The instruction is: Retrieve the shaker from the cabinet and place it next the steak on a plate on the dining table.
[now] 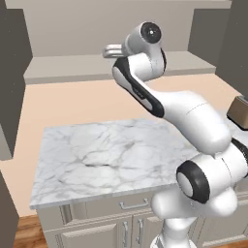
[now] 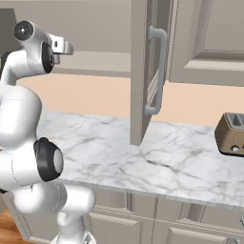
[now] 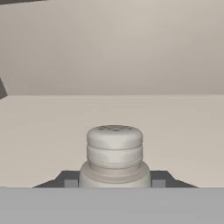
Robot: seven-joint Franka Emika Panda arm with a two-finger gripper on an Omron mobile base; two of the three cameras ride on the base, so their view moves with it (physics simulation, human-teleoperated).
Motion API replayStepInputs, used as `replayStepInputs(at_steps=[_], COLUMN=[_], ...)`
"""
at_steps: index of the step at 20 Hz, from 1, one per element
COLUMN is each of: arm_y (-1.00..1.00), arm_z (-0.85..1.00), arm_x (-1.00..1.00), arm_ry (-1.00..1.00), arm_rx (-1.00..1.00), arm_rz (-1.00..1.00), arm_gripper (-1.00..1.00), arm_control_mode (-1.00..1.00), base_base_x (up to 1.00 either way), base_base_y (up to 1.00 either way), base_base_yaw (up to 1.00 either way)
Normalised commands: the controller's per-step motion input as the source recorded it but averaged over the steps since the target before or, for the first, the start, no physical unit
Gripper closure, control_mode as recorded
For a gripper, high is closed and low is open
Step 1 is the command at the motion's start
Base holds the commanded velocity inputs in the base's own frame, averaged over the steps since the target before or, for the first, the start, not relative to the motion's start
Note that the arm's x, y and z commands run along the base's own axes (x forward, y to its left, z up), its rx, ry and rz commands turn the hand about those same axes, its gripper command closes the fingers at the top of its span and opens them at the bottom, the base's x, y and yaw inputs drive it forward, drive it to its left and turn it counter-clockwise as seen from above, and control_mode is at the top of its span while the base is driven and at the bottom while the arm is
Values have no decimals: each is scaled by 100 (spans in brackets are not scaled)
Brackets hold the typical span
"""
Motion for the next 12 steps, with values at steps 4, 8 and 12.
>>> replayStepInputs(at_steps=[4,8,12], arm_y=[-30,-45,-64], arm_z=[14,22,12], arm_x=[-100,-100,-100], arm_ry=[-1,0,0], arm_rx=[4,6,7], arm_rz=[0,-1,-4], arm_gripper=[100,100,100], arm_control_mode=[-100,-100,-100], base_base_x=[0,0,0], base_base_y=[0,0,0], base_base_yaw=[0,0,0])
